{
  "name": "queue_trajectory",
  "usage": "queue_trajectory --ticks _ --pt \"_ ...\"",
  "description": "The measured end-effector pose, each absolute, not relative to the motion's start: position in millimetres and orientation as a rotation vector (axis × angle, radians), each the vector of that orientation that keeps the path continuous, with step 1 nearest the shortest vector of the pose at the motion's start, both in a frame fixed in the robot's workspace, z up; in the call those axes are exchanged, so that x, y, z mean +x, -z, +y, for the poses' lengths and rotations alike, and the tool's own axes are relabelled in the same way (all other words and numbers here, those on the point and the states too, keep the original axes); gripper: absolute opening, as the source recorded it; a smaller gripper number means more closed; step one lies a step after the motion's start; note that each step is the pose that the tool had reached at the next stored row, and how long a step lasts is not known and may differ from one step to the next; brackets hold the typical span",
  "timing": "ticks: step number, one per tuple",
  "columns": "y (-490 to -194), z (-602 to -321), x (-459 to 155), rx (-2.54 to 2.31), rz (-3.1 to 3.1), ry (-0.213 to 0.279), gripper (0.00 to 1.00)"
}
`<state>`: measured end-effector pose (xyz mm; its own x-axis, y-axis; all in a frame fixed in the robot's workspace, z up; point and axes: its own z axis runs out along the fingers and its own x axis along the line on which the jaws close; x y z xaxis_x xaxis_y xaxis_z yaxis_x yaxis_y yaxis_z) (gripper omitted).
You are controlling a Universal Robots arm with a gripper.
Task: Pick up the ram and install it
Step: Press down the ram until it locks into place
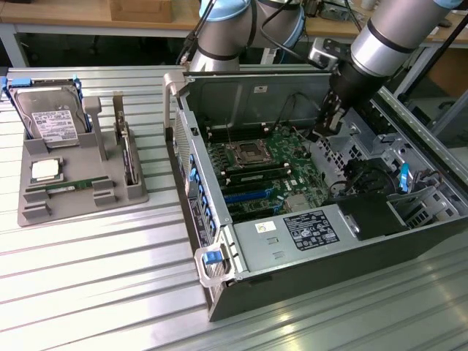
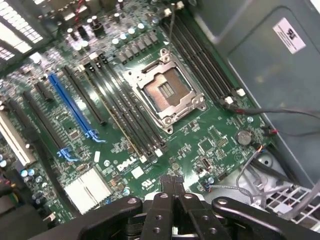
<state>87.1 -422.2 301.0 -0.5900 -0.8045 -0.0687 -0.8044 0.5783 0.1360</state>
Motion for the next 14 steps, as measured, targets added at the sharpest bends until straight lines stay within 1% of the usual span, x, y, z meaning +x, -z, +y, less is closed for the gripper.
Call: queue_trajectory --ticks 14 --pt "-295.9 -421.5 87.1 0.885 -3.034 0.238 0.1"
